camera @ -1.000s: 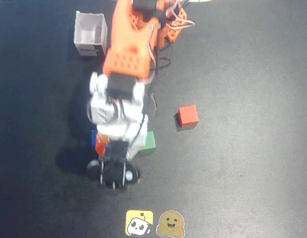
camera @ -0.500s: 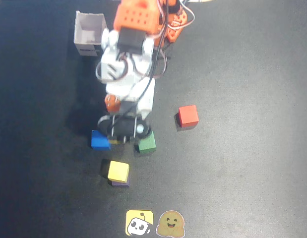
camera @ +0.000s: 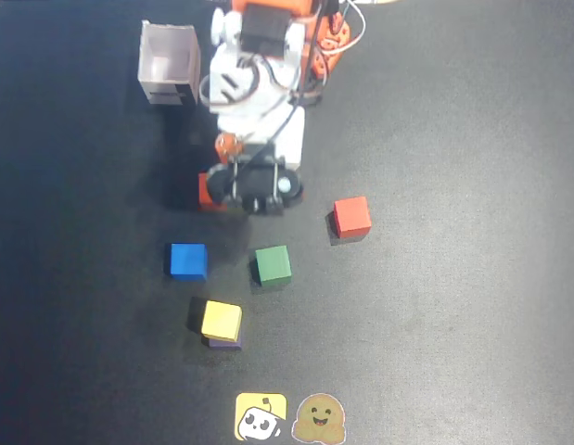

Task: Put the yellow cube on top of the purple cube.

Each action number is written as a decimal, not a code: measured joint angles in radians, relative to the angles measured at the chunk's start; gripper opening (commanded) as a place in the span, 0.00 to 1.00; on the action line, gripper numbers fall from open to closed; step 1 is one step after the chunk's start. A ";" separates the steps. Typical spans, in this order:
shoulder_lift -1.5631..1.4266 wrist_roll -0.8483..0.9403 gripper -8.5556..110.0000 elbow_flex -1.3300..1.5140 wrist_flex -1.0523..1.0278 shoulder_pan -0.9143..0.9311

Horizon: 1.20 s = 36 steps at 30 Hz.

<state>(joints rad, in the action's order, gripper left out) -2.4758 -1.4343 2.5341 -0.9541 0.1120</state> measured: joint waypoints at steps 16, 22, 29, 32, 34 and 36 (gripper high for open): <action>-0.600 -0.006 0.08 0.339 -0.109 -0.066; -0.606 -0.018 0.08 0.342 -0.172 -0.060; -0.606 -0.110 0.08 0.342 -0.299 -0.063; -0.606 -0.097 0.08 0.342 -0.308 -0.060; -0.606 -0.069 0.08 0.342 -0.308 -0.060; -0.606 -0.031 0.08 0.342 -0.308 -0.060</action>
<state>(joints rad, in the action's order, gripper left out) -3.0818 -1.4650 2.8762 -1.2625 0.0522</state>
